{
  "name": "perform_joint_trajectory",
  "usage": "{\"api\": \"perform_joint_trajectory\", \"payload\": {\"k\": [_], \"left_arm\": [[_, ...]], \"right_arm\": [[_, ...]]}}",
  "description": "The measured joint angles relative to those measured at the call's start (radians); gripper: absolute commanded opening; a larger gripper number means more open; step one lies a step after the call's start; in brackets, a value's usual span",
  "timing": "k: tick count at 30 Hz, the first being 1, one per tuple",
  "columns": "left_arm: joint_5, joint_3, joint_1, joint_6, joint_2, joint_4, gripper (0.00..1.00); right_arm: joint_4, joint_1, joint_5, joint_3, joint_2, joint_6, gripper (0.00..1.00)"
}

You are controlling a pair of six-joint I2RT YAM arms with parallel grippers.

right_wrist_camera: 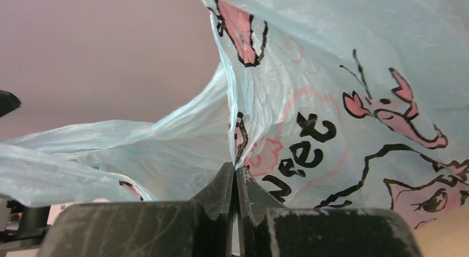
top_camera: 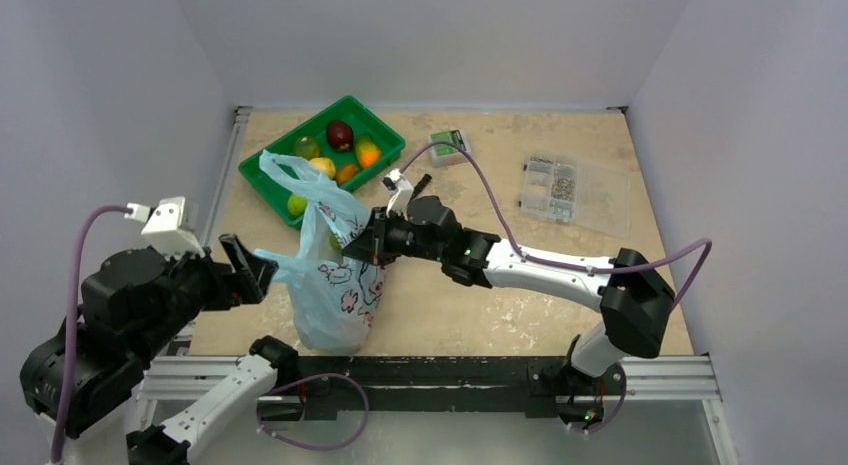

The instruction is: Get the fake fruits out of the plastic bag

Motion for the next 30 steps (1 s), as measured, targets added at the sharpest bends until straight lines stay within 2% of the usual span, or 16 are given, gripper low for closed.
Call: {"api": "perform_joint_trajectory", "payload": {"k": [4,9,13,16,18,21,23,24,30], "left_arm": [[-0.124,-0.123,0.000,-0.040,-0.114,-0.064,0.80],[-0.158,-0.369,0.000,-0.110,-0.190,-0.046,0.89],[-0.100,-0.561,0.000,-0.179,-0.163,0.104,0.92],[-0.062,-0.621,0.000,-0.203,-0.165,0.205,0.92],[-0.027,-0.657,0.000,-0.206,-0.185,0.274,0.78],[0.021,-0.674,0.000,-0.194,-0.222,0.352,0.27],[0.032,-0.662,0.000,-0.171,-0.227,0.374,0.06],[0.031,-0.650,0.000,-0.154,-0.220,0.372,0.00],[0.028,-0.472,0.000,-0.008,-0.074,0.344,0.00]], "right_arm": [[0.055,-0.041,-0.071,-0.052,0.002,0.008,0.00],[0.079,-0.044,-0.123,-0.063,0.001,0.004,0.00],[0.089,-0.043,-0.169,-0.063,0.001,-0.010,0.00],[0.092,-0.043,-0.198,-0.063,0.001,-0.023,0.00],[0.089,-0.043,-0.223,-0.063,0.001,-0.047,0.00],[0.076,-0.043,-0.249,-0.058,0.002,-0.093,0.00],[0.048,-0.043,-0.264,-0.045,0.002,-0.138,0.00],[0.034,-0.043,-0.272,-0.038,0.003,-0.162,0.00],[-0.052,-0.044,-0.298,0.002,0.003,-0.309,0.00]]}}
